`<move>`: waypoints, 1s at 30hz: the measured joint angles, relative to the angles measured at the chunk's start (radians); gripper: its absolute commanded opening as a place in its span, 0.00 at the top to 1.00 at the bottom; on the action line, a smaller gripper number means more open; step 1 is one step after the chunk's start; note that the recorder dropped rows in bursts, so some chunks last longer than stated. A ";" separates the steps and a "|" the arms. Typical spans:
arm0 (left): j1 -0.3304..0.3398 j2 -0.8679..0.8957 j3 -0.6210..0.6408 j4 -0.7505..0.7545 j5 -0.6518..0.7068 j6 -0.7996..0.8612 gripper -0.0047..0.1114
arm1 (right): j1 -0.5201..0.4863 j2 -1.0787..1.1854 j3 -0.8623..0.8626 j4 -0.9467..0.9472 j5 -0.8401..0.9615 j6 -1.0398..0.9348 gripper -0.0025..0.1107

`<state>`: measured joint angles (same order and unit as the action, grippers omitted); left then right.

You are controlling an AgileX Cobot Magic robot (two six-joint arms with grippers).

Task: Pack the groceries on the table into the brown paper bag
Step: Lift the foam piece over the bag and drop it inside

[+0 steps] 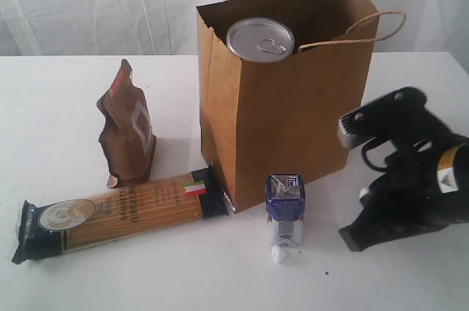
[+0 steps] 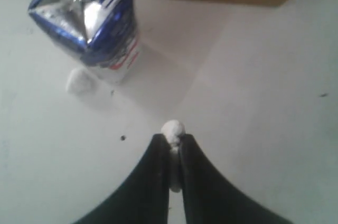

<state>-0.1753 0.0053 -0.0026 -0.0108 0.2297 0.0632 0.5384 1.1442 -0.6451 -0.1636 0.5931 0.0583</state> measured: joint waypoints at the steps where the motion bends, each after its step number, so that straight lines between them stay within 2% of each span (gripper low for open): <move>1: 0.000 0.000 0.000 0.000 0.000 0.000 0.96 | 0.000 -0.035 0.000 -0.057 0.002 0.047 0.98; 7: 0.000 0.000 0.000 0.000 0.000 0.000 0.96 | 0.000 -0.175 0.000 -0.370 0.023 0.330 0.98; 11: 0.000 0.000 0.000 0.000 0.000 0.000 0.96 | 0.000 -0.220 -0.010 -0.504 0.046 0.437 0.98; 24: 0.000 0.000 0.000 0.000 0.000 0.000 0.96 | 0.000 -0.241 -0.236 -0.748 0.057 0.542 0.98; 30: 0.000 0.000 0.000 0.000 0.000 0.000 0.96 | 0.000 -0.243 -0.361 -0.763 -0.050 0.545 0.98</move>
<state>-0.1753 0.0053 -0.0026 -0.0108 0.2297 0.0632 0.5384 0.9007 -1.0062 -0.9263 0.5426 0.6038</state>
